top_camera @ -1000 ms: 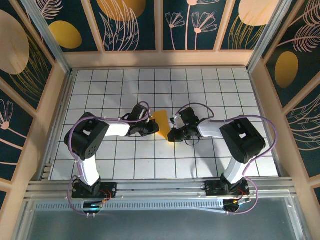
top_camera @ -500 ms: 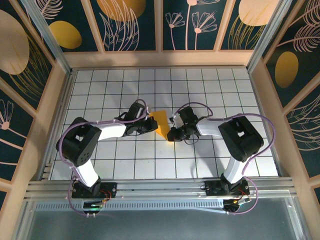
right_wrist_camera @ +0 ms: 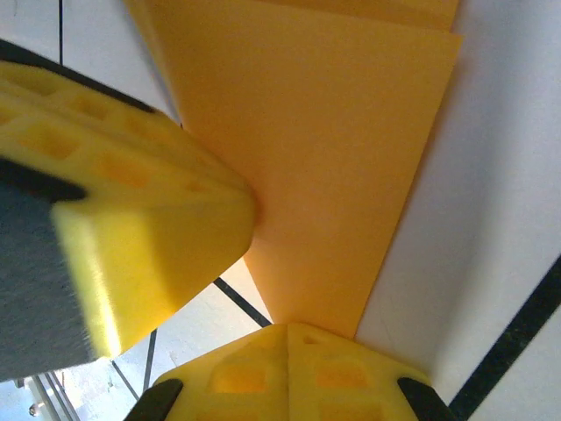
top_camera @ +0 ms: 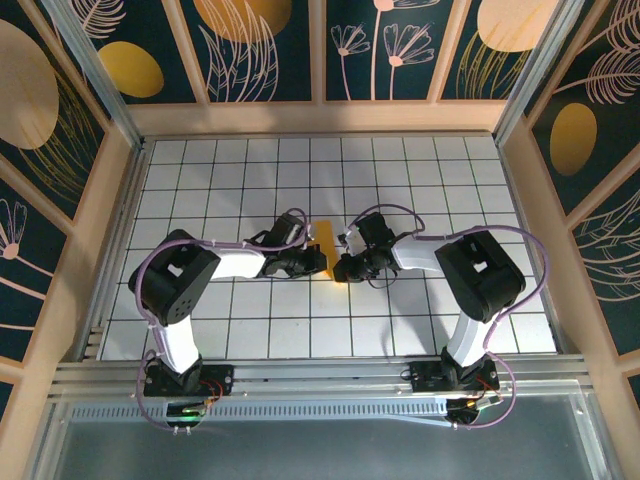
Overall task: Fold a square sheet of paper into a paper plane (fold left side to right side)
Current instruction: Third fold the triangle at the center of the table.
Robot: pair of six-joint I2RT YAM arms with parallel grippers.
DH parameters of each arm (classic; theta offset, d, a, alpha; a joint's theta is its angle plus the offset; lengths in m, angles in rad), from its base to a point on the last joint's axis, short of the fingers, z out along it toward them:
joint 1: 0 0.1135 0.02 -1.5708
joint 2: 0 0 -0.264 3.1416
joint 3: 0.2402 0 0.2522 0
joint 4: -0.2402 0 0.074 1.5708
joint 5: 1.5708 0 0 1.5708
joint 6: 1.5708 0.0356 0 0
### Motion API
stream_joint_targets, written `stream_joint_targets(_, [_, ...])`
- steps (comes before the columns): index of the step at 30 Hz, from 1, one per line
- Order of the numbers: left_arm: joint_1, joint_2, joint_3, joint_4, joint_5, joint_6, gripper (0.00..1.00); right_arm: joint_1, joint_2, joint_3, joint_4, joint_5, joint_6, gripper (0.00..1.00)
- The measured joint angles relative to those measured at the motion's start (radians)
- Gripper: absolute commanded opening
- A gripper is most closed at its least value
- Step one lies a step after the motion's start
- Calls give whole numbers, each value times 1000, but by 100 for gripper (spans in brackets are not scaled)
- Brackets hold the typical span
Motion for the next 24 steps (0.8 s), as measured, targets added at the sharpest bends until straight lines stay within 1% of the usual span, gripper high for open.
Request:
stream_joint_targets(10, [0,23,1,27,2,-4,0,0,3,3,-1,-2,0,0])
stream_joint_targets(19, [0,28,10,8,-29,-3,0,0,14,18,-17,-4,-1,0])
stream_joint_targets(24, [15,27,1,17,-23,-4,0,0,24,28,-19,-9,-1,0])
